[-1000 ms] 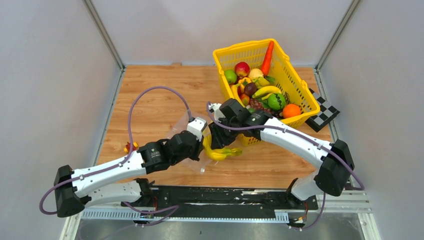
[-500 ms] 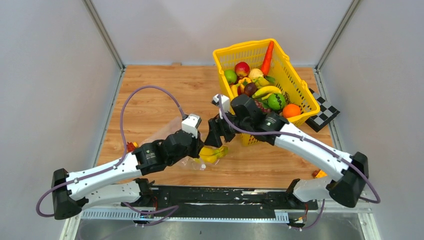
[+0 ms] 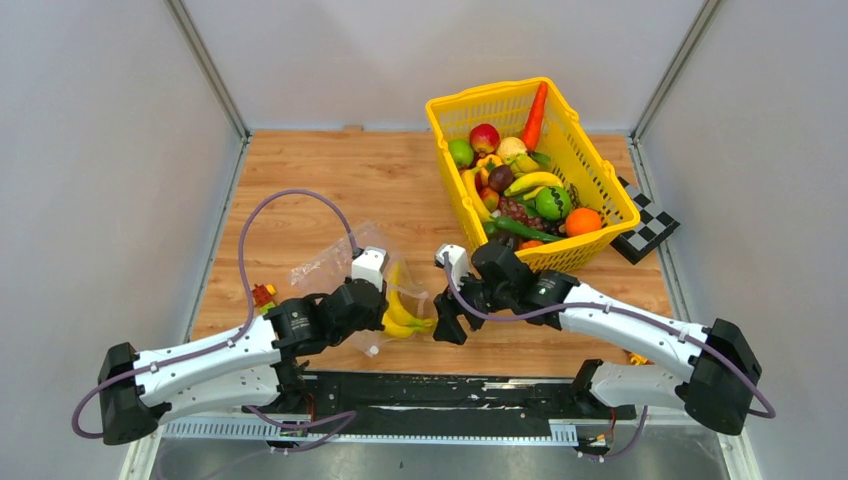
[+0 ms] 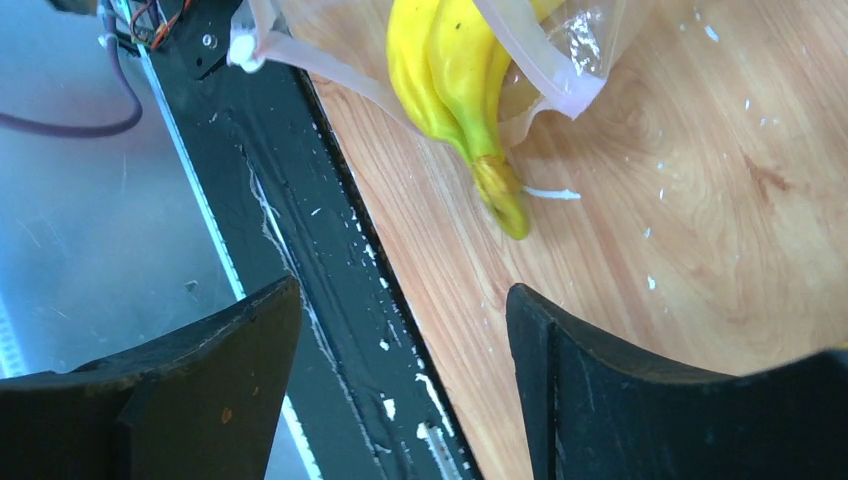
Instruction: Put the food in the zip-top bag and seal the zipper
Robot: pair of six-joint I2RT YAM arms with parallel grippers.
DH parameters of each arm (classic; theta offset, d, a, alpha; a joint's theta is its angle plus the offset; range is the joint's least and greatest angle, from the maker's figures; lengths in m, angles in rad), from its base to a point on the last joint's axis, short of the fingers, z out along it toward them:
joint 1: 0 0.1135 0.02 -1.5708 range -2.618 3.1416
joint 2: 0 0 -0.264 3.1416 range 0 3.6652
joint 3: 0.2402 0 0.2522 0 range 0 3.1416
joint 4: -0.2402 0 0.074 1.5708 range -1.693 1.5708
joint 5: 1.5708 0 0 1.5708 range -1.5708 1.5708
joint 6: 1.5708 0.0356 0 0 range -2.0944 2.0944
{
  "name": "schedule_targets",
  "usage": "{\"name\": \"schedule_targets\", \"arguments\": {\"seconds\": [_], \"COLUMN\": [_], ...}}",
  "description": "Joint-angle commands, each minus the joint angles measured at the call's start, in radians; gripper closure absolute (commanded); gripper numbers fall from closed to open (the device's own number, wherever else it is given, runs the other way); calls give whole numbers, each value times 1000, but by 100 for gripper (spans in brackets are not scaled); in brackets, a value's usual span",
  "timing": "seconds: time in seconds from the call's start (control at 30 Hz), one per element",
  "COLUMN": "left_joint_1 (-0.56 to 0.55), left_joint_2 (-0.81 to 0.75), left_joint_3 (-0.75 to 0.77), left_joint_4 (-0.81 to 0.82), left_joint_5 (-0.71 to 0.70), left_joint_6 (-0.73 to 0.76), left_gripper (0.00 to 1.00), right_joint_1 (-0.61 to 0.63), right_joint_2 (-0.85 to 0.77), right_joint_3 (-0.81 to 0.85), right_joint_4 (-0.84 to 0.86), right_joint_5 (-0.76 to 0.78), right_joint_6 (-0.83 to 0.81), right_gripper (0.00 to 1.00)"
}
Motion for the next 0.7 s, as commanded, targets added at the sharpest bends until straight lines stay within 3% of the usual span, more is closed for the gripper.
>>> {"name": "schedule_targets", "arguments": {"seconds": [0.0, 0.13, 0.37, 0.5, 0.6, 0.67], "left_joint_1": [0, 0, -1, 0, 0, 0], "left_joint_2": [-27, -41, -40, -38, -35, -31], "left_joint_3": [-9, -18, -22, -29, -29, -31], "left_joint_4": [-28, -34, -45, -45, -45, -45], "left_joint_5": [-40, -47, -51, -49, -49, -46], "left_joint_6": [-19, -16, -17, -13, -13, -17], "left_gripper": [100, 100, 100, 100, 100, 100], "right_joint_1": [6, 6, 9, 16, 20, 21], "right_joint_2": [11, 80, 215, 230, 255, 275], "right_joint_3": [-10, -20, -68, -152, -189, -190], "right_joint_4": [172, 214, 344, 524, 584, 597], "right_joint_5": [-81, -165, -147, -169, -151, -136], "right_joint_6": [-197, -353, -408, -435, -466, -456], "right_gripper": [24, 23, 26, 29, 33, 42]}}
